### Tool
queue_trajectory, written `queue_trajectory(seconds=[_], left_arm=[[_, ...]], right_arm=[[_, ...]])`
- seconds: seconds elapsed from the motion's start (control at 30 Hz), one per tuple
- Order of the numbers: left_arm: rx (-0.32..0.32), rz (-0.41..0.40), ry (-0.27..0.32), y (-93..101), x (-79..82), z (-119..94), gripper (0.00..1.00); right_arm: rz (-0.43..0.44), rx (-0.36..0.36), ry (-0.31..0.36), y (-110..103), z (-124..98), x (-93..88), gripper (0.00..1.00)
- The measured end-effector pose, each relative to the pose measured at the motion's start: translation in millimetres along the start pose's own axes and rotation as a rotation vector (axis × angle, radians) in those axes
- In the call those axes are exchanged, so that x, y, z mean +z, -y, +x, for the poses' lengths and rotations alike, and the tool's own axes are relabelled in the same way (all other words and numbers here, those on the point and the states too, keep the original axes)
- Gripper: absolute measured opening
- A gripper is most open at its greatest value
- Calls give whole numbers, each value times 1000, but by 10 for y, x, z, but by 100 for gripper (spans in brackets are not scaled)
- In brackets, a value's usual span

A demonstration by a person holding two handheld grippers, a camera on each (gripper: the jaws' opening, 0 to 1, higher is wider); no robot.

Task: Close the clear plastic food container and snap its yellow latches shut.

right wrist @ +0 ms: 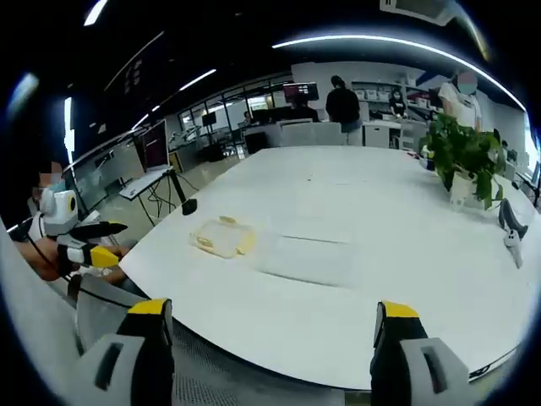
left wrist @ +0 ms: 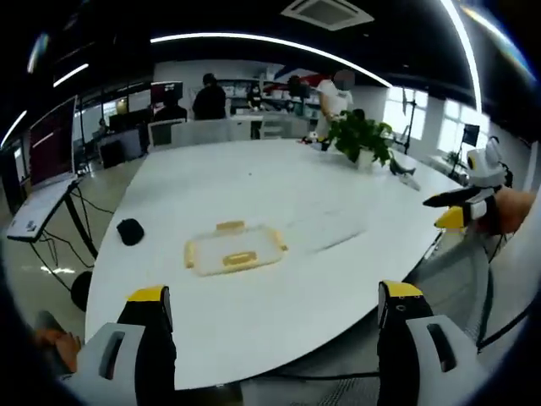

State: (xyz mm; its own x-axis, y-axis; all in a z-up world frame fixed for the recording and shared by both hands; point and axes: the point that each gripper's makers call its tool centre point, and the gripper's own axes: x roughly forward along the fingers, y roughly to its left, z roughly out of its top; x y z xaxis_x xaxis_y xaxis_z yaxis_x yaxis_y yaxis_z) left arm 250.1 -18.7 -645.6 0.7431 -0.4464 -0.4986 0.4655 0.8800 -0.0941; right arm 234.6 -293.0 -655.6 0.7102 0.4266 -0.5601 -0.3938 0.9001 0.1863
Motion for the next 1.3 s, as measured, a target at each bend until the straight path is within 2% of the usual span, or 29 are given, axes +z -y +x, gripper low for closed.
queue_trajectory(seconds=[1.3], left_arm=[[-19, 31, 11, 41, 34, 35, 99]], right_arm=[[3, -6, 4, 11, -17, -30, 99]])
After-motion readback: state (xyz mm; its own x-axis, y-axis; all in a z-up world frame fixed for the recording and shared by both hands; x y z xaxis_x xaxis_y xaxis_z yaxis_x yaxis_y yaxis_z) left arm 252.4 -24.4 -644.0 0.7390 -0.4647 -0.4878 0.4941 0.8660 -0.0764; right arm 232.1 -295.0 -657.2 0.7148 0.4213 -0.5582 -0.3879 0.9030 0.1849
